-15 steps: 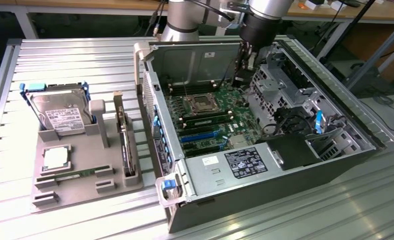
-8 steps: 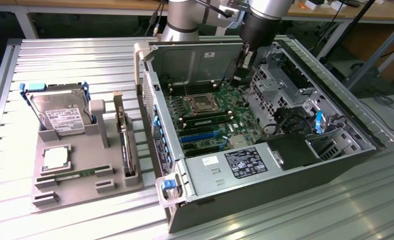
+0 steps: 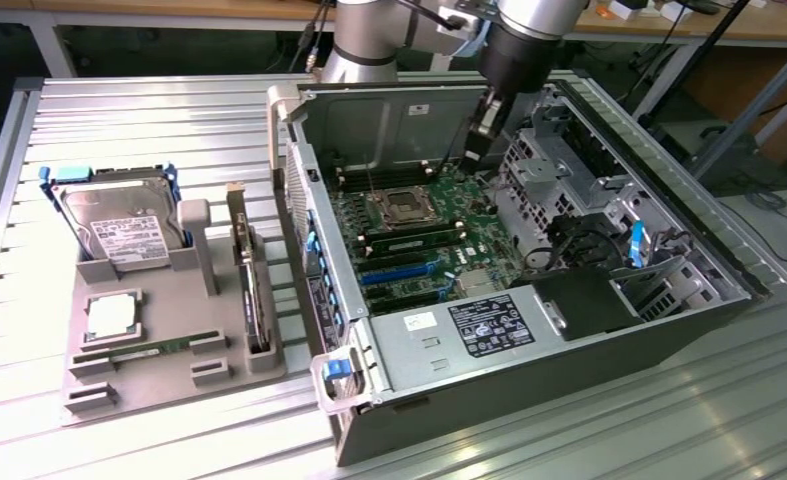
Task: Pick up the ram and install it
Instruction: 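Press down the ram until it locks into place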
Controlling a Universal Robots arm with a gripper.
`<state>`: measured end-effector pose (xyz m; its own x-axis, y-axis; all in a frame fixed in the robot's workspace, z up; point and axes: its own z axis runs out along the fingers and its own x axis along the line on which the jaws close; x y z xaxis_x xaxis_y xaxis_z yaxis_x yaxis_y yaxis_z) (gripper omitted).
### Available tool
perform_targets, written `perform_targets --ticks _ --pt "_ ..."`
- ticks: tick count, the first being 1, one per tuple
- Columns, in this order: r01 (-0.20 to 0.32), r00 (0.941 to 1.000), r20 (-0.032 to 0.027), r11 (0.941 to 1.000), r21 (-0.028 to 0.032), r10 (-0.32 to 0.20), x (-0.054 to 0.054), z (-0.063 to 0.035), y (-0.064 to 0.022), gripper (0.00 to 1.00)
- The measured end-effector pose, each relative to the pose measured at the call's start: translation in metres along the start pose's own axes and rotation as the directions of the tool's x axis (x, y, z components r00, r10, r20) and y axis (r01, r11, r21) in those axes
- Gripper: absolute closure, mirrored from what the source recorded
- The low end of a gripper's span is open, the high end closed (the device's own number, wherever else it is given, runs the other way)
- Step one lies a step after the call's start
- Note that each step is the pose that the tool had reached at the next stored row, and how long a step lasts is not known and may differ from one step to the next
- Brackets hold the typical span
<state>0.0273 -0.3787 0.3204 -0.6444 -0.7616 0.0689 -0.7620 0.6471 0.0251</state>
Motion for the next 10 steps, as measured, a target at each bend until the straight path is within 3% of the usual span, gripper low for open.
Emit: perform_targets --ticks 5,10 --pt "-0.096 0.9954 0.0021 0.9954 -0.0068 0.096 -0.0001 0.0 -0.0001 0.9" --pt "-0.191 0.9816 0.0036 0.9815 -0.0137 0.191 -0.0001 0.0001 -0.0001 0.9"
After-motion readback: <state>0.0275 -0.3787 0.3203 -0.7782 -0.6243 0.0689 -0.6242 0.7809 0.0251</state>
